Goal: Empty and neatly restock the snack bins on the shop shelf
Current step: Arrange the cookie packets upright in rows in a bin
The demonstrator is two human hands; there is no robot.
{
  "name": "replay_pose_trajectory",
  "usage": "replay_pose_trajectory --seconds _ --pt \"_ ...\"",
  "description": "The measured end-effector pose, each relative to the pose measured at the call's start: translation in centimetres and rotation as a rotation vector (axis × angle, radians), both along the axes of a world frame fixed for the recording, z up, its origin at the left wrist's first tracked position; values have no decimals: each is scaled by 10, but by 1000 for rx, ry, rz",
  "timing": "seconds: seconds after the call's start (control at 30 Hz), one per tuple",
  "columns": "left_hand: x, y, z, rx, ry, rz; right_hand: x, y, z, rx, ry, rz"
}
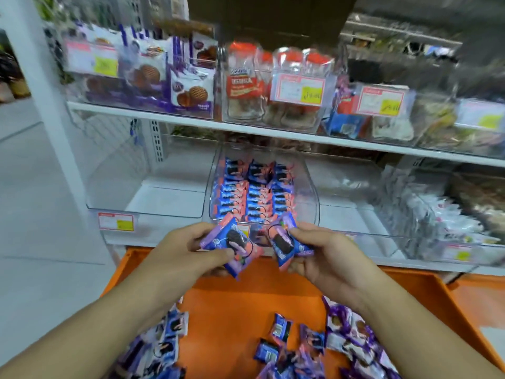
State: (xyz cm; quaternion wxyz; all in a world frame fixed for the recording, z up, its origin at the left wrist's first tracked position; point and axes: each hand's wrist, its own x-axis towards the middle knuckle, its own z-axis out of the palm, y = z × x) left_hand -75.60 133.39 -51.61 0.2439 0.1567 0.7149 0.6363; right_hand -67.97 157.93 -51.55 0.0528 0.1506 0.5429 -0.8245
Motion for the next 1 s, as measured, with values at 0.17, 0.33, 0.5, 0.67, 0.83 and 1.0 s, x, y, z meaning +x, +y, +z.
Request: replay_pose_trajectory --seconds 0.17,0.33,0.5,0.67,0.83,1.0 --pt "-17 5 0 4 -21 32 -12 -1 13 -33 108 33" --pt "-26 11 0 -5 -10 95 -19 2 13 122 152 37" --pt "-27 12 1 -31 57 102 -20 0 11 272 173 -27" --pt "-25 9 0 -47 72 50 -16 -8 7 285 186 -65" --pt "-18 5 -1 -29 91 28 -10 -13 2 361 173 -105" --pt "-13 2 7 -27 120 -40 -4 -18 6 442 193 -95"
